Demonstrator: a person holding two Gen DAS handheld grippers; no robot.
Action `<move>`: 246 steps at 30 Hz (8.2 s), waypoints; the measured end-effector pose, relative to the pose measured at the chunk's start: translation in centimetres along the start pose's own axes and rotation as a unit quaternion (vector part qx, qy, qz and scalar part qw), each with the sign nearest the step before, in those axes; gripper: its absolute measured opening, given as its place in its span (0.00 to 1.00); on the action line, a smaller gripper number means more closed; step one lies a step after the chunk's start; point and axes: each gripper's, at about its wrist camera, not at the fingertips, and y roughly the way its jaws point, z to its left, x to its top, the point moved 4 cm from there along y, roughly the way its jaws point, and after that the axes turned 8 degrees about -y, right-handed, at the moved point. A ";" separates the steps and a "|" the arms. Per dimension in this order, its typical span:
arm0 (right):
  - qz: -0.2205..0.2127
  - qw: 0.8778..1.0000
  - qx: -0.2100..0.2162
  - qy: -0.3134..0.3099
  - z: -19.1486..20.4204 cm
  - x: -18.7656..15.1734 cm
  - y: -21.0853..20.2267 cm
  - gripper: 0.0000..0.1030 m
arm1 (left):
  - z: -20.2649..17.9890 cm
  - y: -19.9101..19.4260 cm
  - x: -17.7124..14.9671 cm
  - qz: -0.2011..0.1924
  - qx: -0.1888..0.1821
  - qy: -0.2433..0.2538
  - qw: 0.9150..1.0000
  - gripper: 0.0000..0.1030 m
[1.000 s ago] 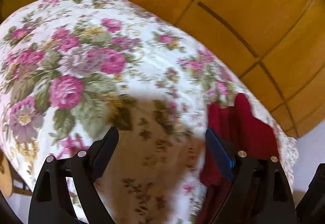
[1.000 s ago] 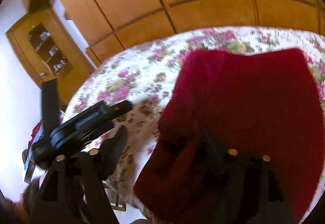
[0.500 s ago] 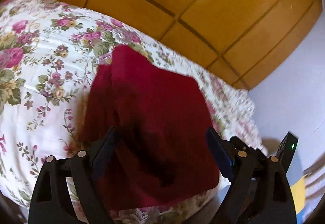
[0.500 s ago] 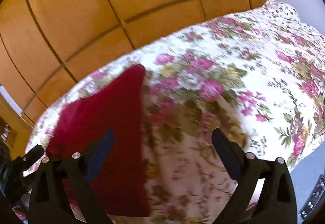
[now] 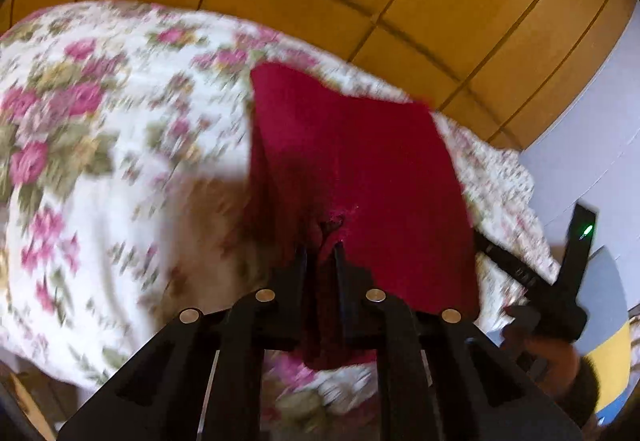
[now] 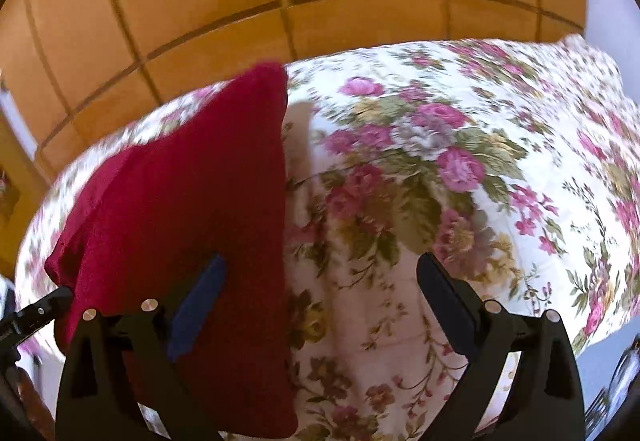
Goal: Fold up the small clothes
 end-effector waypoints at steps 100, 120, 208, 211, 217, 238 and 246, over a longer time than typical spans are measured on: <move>0.007 0.982 0.164 0.090 -0.3 -1.6 0.3 0.95 | 2.4 2.1 1.9 -0.020 -0.053 -0.072 0.996 0.87; 0.085 0.934 0.314 0.149 0.3 0.7 6.1 0.63 | 0.1 7.1 1.6 0.072 -0.068 -0.022 0.995 0.88; -0.065 0.961 -0.155 0.218 -22.6 -5.3 -9.7 0.98 | -29.3 16.1 -3.0 -0.060 0.023 0.245 0.968 0.96; -0.071 0.964 -0.171 0.193 -20.6 -5.4 -11.0 0.98 | -28.8 14.0 -3.4 -0.084 0.054 0.239 0.966 0.96; -0.094 0.961 -0.203 0.161 -18.0 -5.4 -13.8 0.98 | -28.2 10.3 -4.3 -0.098 0.064 0.224 0.967 0.96; -0.081 0.960 -0.215 0.163 -17.0 -6.7 -14.7 0.98 | -29.6 7.9 -8.0 -0.107 0.101 0.258 0.955 0.96; -0.080 0.961 -0.212 0.157 -17.0 -6.5 -14.7 0.98 | -29.6 7.9 -8.2 -0.097 0.091 0.259 0.957 0.96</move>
